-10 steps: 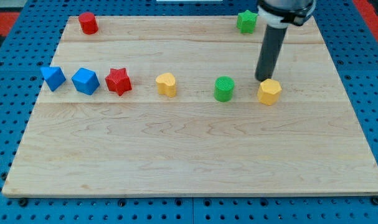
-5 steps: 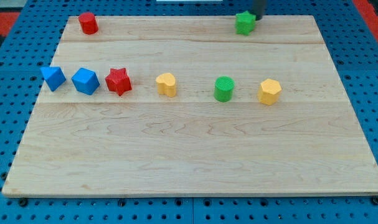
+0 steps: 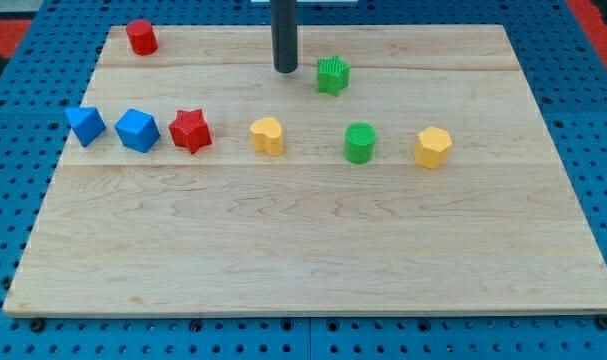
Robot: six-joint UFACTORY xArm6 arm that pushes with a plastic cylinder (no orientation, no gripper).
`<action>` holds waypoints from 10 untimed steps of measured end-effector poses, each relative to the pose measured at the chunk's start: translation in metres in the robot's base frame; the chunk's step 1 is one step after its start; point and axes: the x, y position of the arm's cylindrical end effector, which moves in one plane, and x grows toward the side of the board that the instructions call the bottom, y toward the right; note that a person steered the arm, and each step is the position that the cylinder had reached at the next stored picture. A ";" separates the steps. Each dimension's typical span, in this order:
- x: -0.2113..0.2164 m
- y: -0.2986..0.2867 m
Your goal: Slide the green star towards the center right
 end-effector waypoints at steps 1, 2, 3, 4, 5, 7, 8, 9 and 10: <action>0.017 0.050; 0.035 0.132; 0.030 0.108; -0.010 0.061; -0.036 0.083; 0.037 0.154; 0.035 0.136; 0.017 0.087; 0.040 0.052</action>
